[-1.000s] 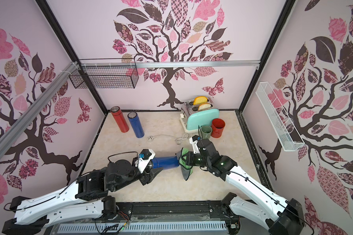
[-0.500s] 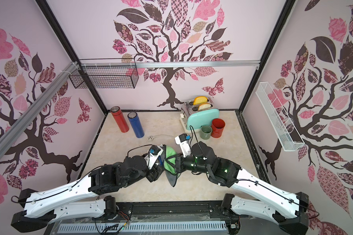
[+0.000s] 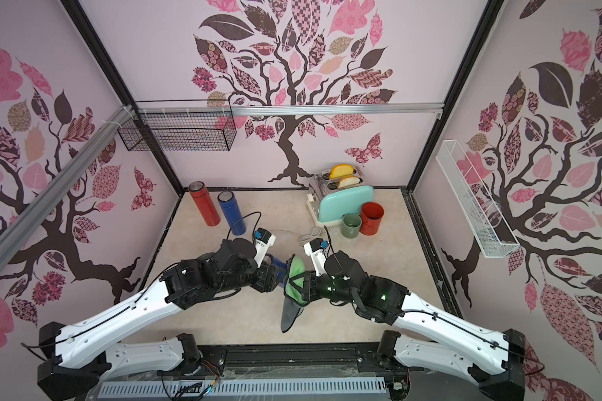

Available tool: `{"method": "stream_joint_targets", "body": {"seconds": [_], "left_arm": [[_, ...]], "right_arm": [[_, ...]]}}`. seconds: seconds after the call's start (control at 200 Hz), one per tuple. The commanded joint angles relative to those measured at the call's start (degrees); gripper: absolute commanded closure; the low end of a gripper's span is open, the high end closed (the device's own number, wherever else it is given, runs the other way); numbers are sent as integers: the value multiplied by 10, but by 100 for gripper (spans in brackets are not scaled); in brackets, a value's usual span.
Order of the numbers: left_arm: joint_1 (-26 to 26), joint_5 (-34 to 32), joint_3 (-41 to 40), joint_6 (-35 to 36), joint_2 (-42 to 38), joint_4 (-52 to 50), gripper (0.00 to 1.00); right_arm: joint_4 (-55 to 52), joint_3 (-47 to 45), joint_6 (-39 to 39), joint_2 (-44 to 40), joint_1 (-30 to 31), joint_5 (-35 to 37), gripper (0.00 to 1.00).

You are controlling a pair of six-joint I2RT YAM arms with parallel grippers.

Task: Wipe the surface of the thermos
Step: Wipe the dirt from the surface of the thermos.

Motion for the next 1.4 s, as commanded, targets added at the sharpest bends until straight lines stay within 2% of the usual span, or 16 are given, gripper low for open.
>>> {"method": "stream_joint_targets", "body": {"seconds": [0.0,0.085,0.19,0.27,0.34,0.435,0.505,0.6,0.655,0.745,0.82,0.87,1.04,1.17,1.285,1.395], "left_arm": [[31,92,36,-70,13,8,100],[48,119,31,-108,-5,37,100],[68,153,24,-140,-32,59,100],[79,163,27,-150,-42,45,100],[80,157,26,-153,-47,33,100],[81,159,14,-167,-48,43,100],[80,165,3,-182,-46,66,100],[81,171,-6,-202,-35,86,100],[81,172,-8,-210,-32,93,100],[80,177,-9,-215,-29,101,100],[81,176,-5,-214,-30,94,100],[82,173,-2,-214,-35,86,100],[87,167,-6,-219,-58,78,100],[90,163,-13,-227,-63,83,100],[91,172,-25,-244,-57,117,100],[91,173,-22,-249,-42,123,100]], "right_arm": [[46,25,-1,10,12,17,100],[11,13,-15,17,-1,56,100],[10,-51,-2,-4,-62,24,100],[13,-96,7,-42,-97,31,100],[-6,-101,0,-63,-100,50,100],[-3,-89,-8,-63,-99,26,100],[10,-65,-15,-47,-83,15,100],[6,-1,-43,-8,-6,66,100],[7,37,-57,21,29,69,100],[13,69,-68,55,38,49,100],[11,64,-85,52,37,80,100],[-6,57,-92,45,23,95,100],[-69,-4,-89,-6,-94,51,100],[-98,-16,-92,-37,-114,57,100],[-51,-19,-67,-30,-95,4,100],[-38,18,-75,12,18,87,100]]}}
